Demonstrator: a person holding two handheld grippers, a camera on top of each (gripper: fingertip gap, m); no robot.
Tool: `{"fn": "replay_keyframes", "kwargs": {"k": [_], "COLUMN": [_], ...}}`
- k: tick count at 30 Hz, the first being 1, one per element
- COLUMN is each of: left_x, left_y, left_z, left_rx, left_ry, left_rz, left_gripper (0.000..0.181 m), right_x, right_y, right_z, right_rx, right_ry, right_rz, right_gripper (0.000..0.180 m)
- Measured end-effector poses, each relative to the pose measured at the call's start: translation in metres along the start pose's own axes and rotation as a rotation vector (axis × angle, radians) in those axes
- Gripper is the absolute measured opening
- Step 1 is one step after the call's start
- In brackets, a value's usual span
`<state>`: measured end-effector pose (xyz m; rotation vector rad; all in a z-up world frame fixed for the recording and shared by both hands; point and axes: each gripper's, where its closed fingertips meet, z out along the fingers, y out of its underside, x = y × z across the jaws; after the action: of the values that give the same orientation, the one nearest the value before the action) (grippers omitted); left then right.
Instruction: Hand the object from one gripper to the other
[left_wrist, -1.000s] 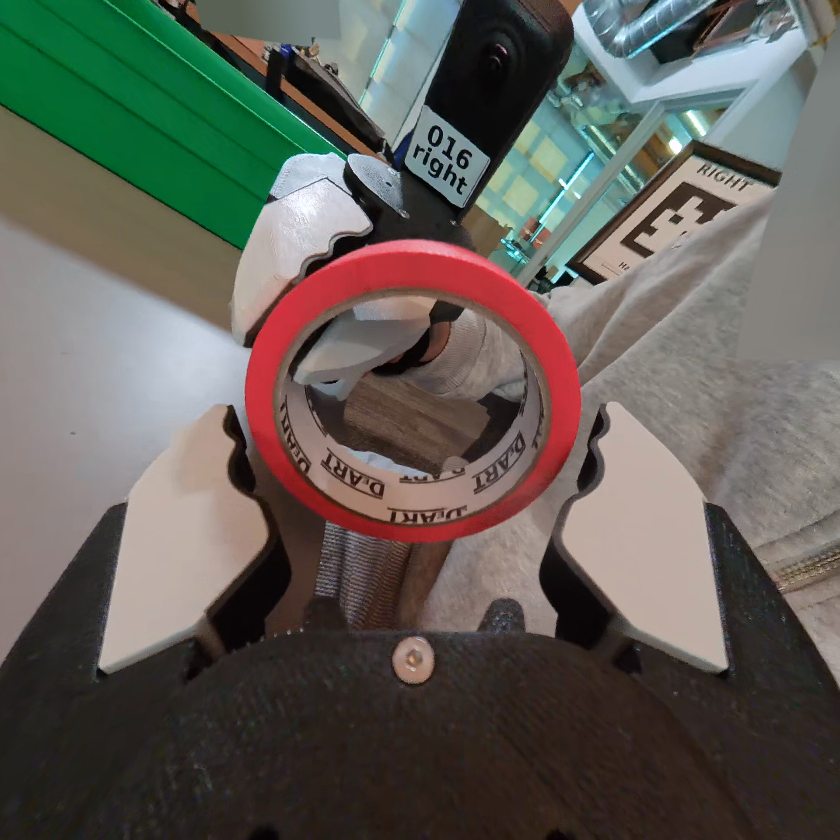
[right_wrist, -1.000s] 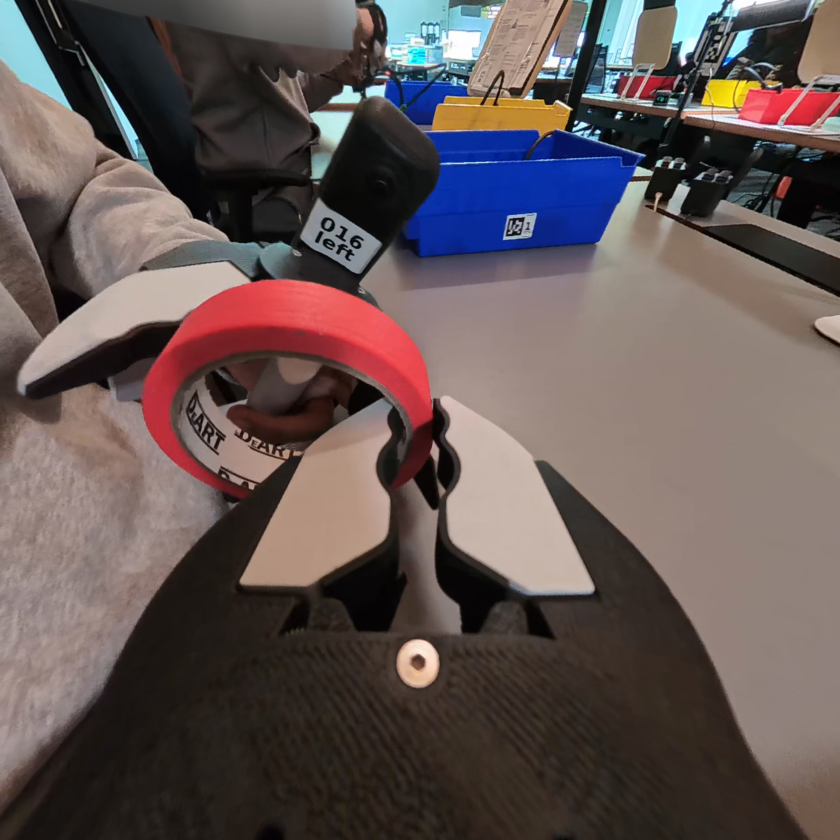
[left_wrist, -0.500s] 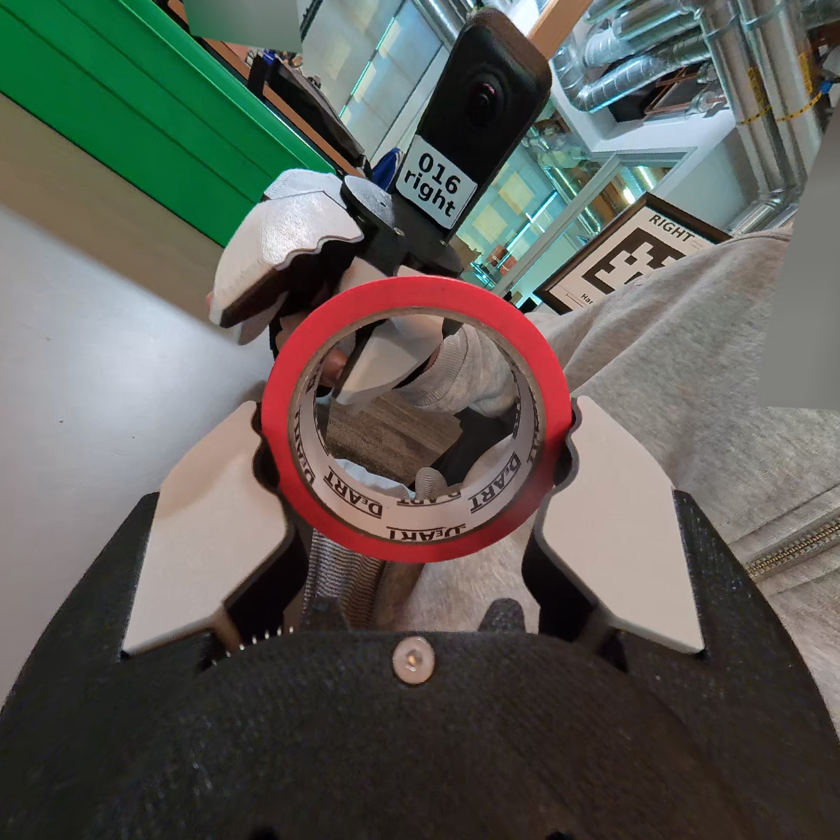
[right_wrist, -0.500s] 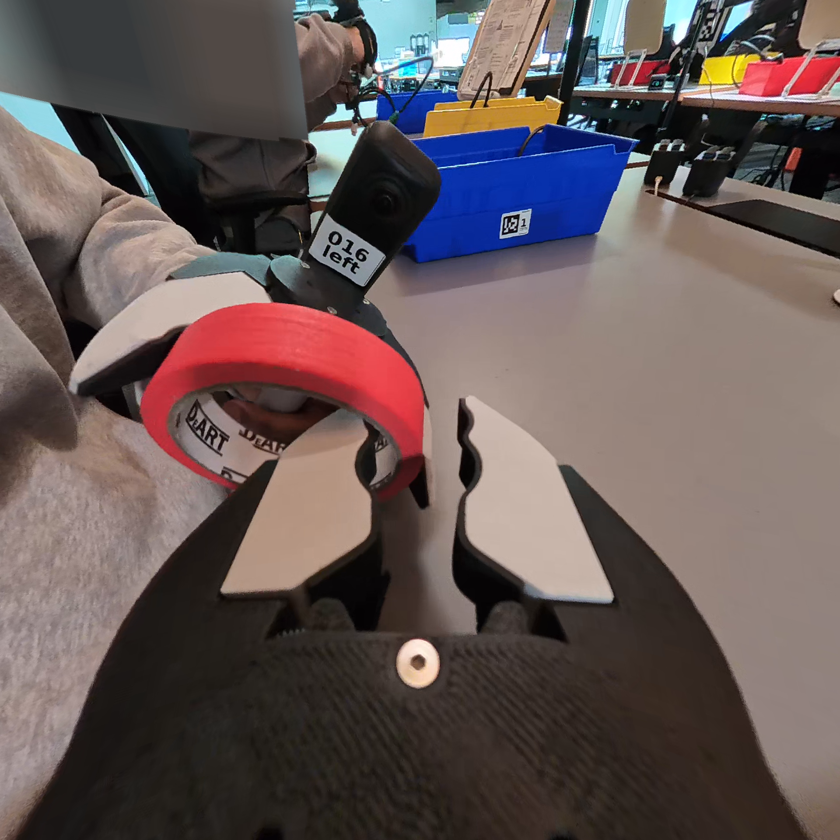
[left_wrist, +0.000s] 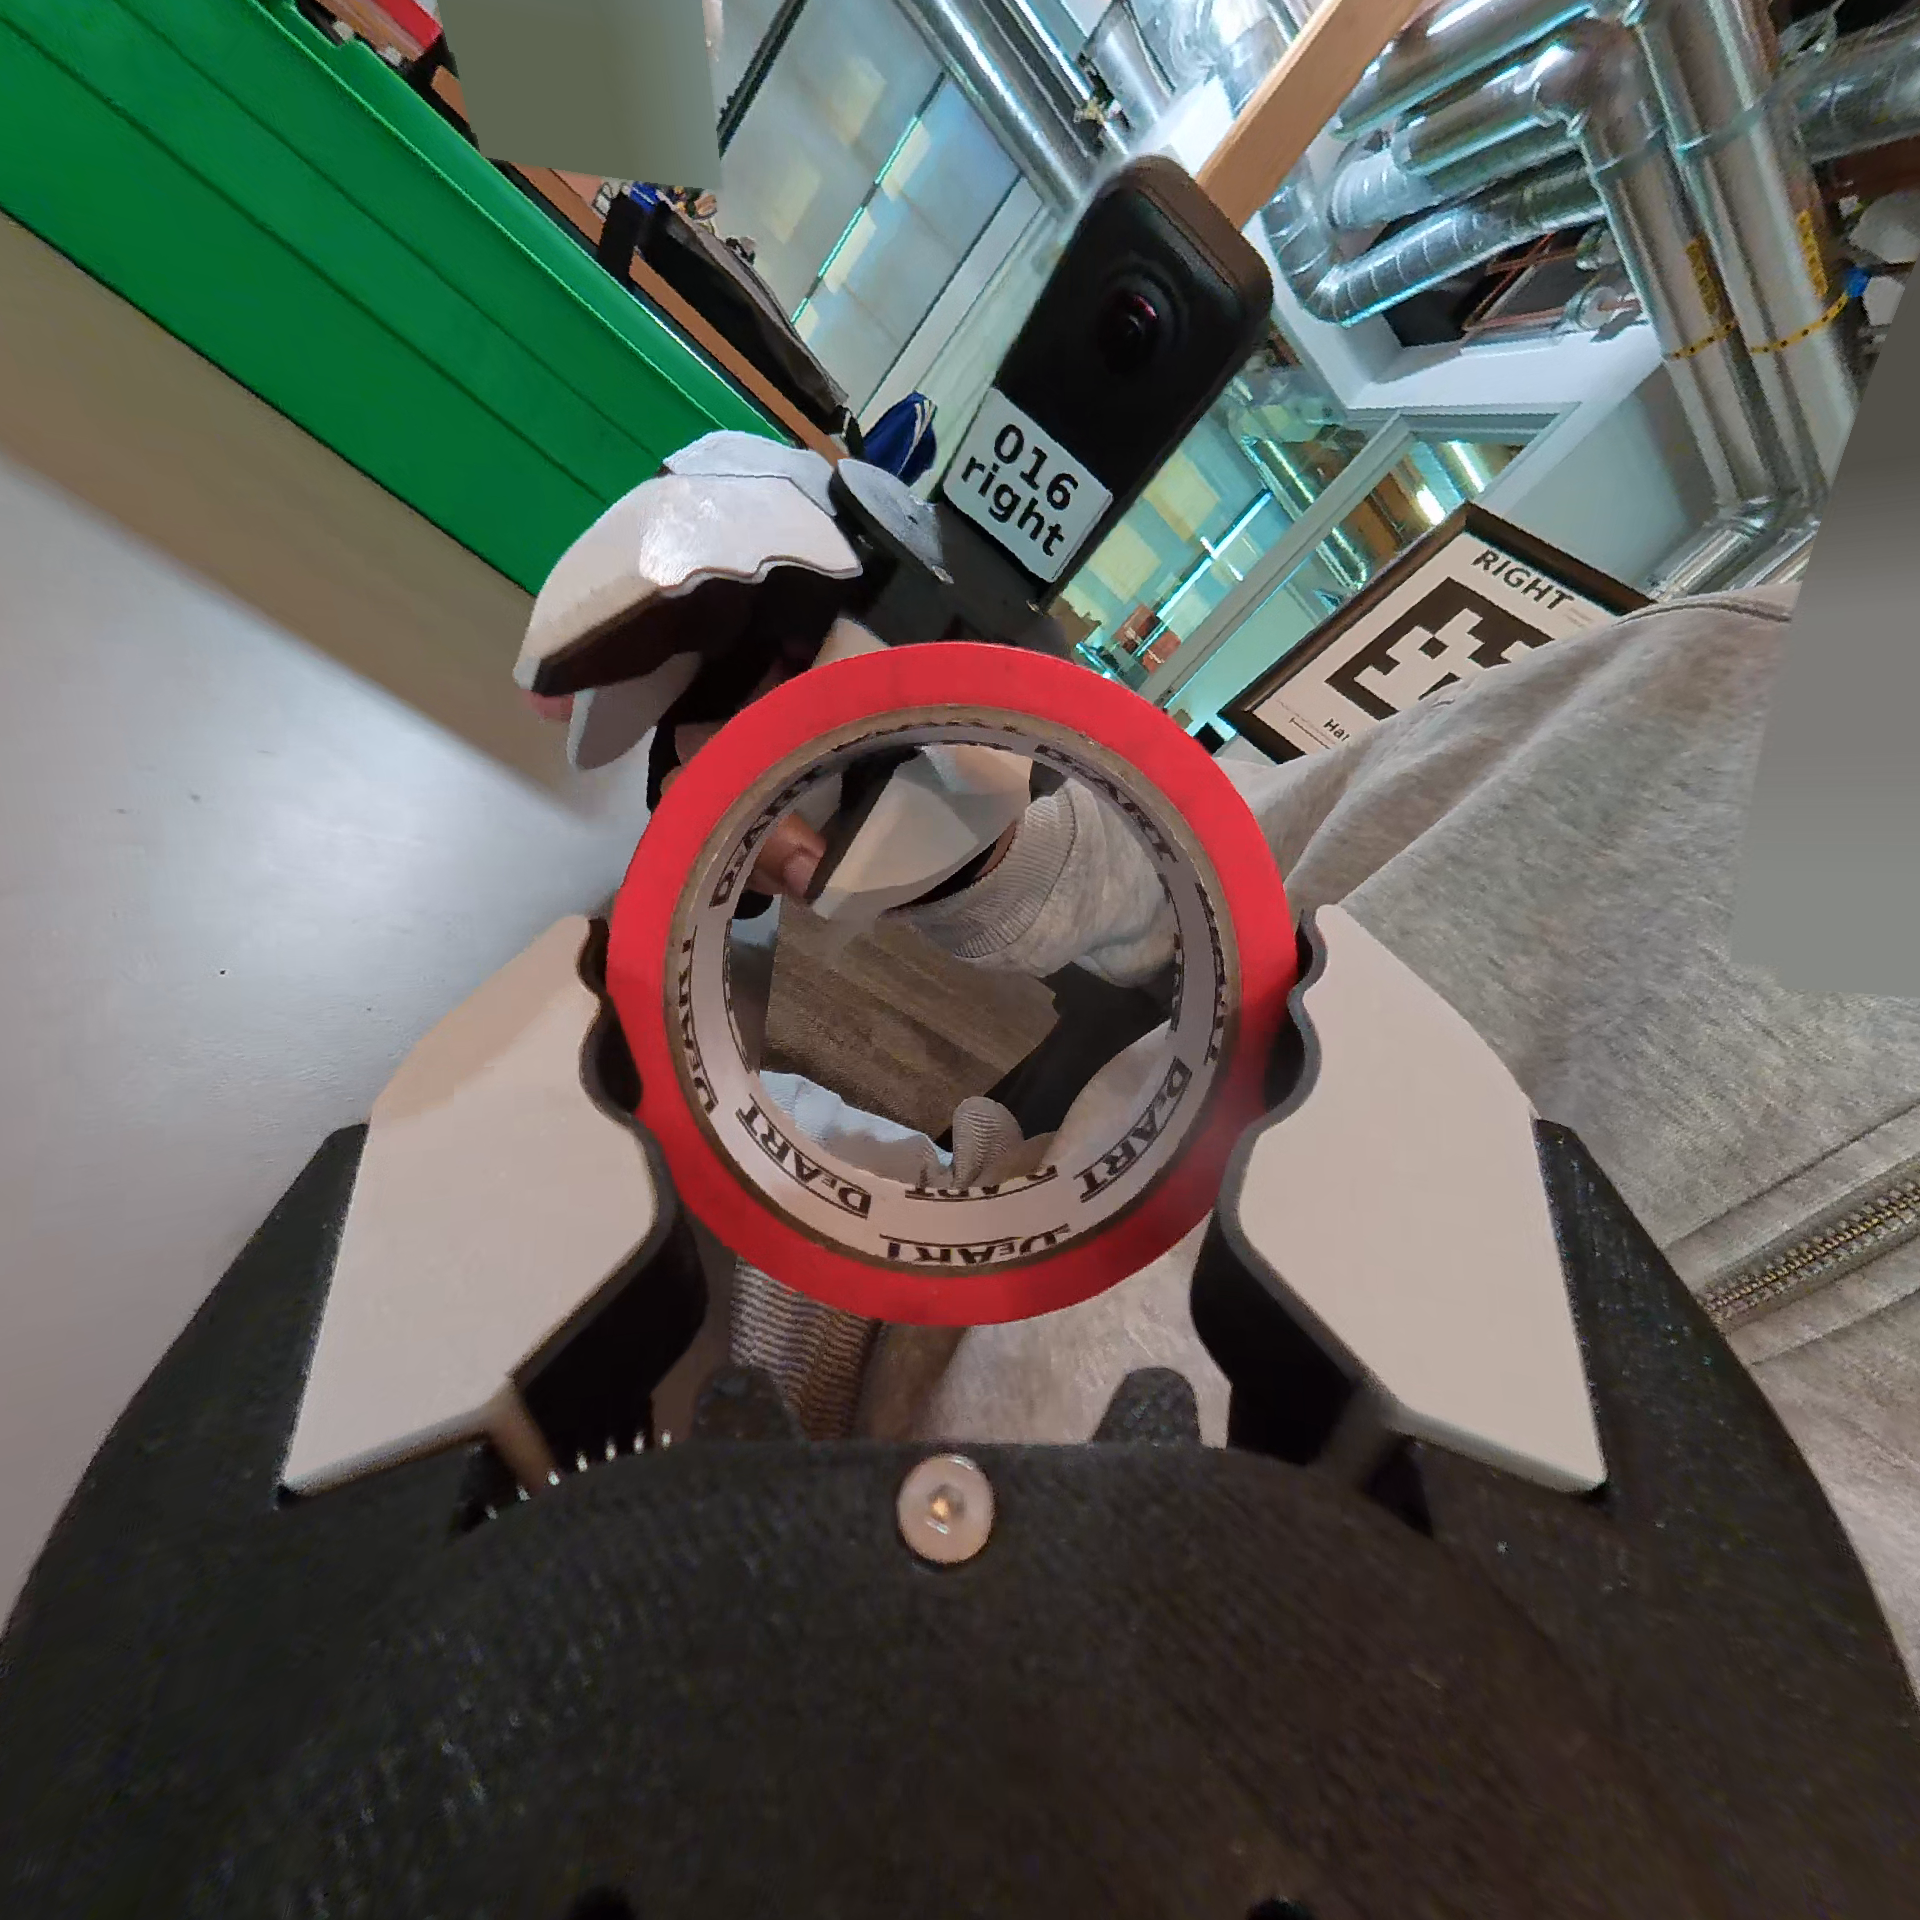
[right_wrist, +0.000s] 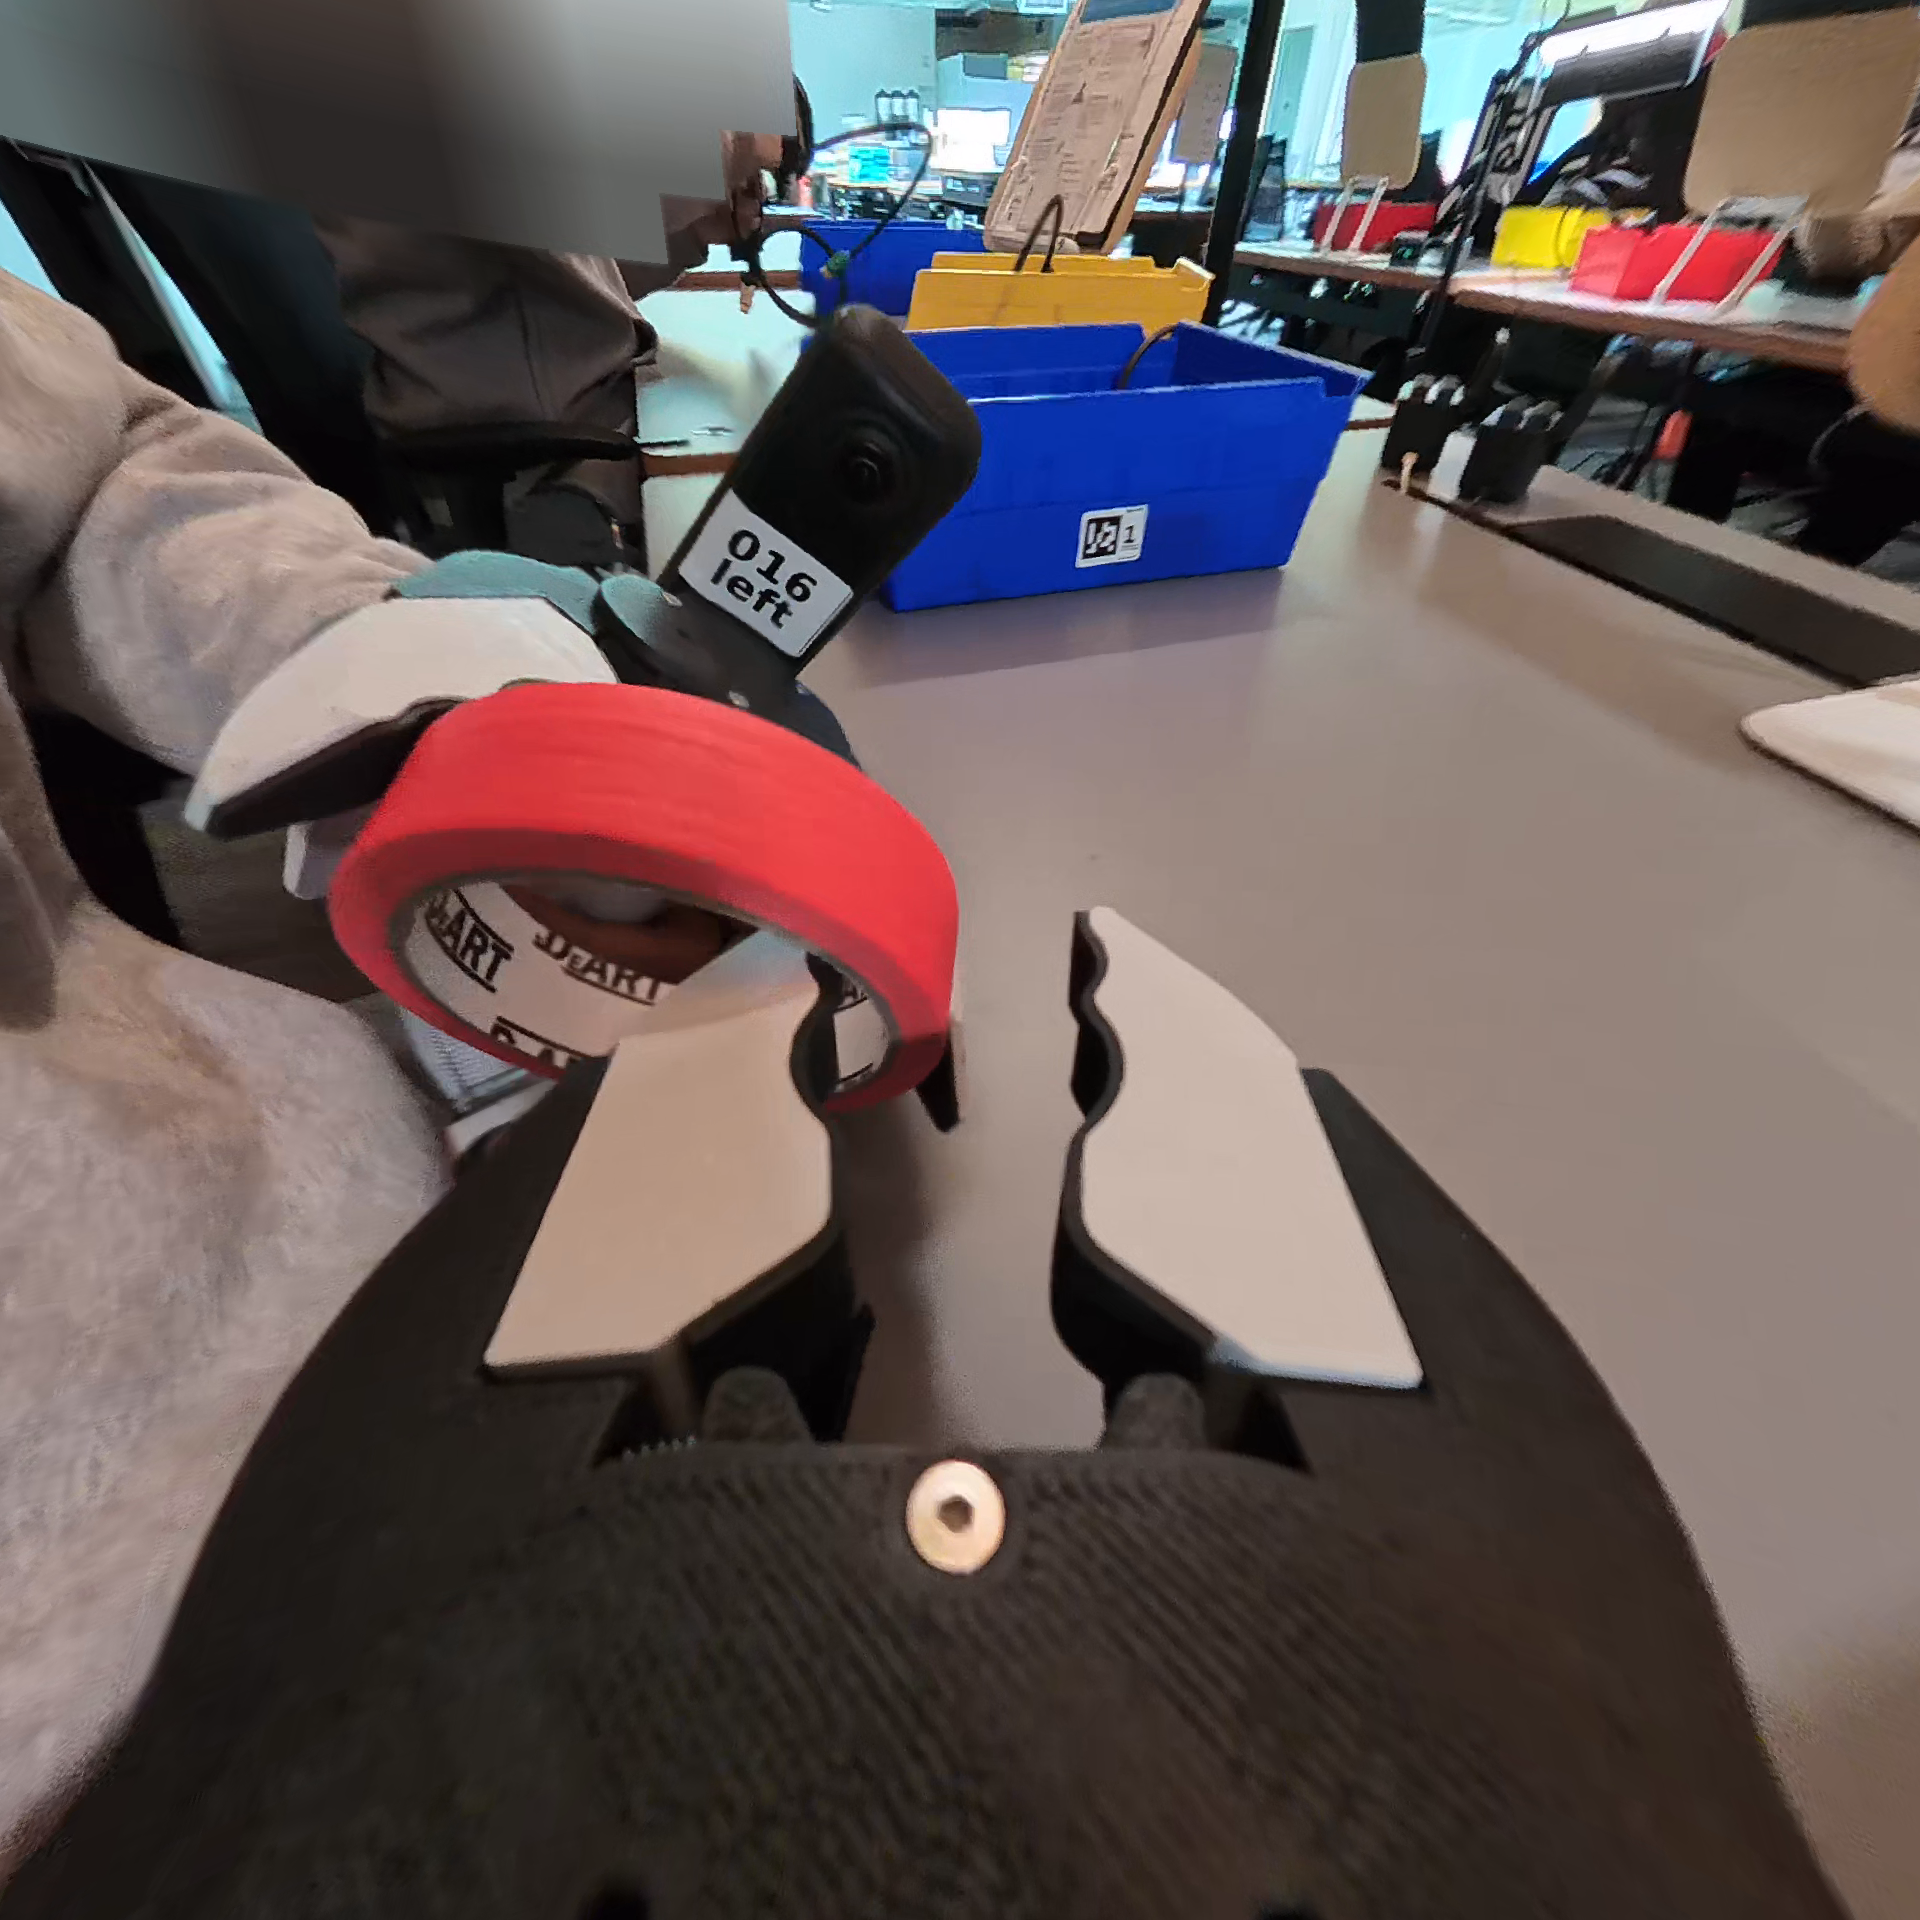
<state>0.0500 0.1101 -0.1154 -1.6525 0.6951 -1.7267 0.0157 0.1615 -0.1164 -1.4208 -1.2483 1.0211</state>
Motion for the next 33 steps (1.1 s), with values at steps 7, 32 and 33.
{"fn": "replay_keyframes", "kwargs": {"k": [7,32,33], "left_x": [0.008,0.027,0.027], "left_y": [0.003,0.026,0.027], "left_z": [0.005,0.003,0.004], "left_rx": [0.014,-0.197,-0.207], "left_ry": [0.076,0.033,0.028], "left_rz": [-0.101,0.374,0.39], "left_gripper": [0.12,0.011,0.011], "right_x": [-0.009,0.006,0.006], "right_y": [-0.007,0.012,0.013], "right_z": [-0.001,-0.005,-0.004], "right_rx": [-0.023,-0.059,-0.066], "right_ry": [0.091,0.014,0.011], "right_rz": [-0.317,-0.06,-0.05], "right_gripper": [0.012,0.013,0.013]}}
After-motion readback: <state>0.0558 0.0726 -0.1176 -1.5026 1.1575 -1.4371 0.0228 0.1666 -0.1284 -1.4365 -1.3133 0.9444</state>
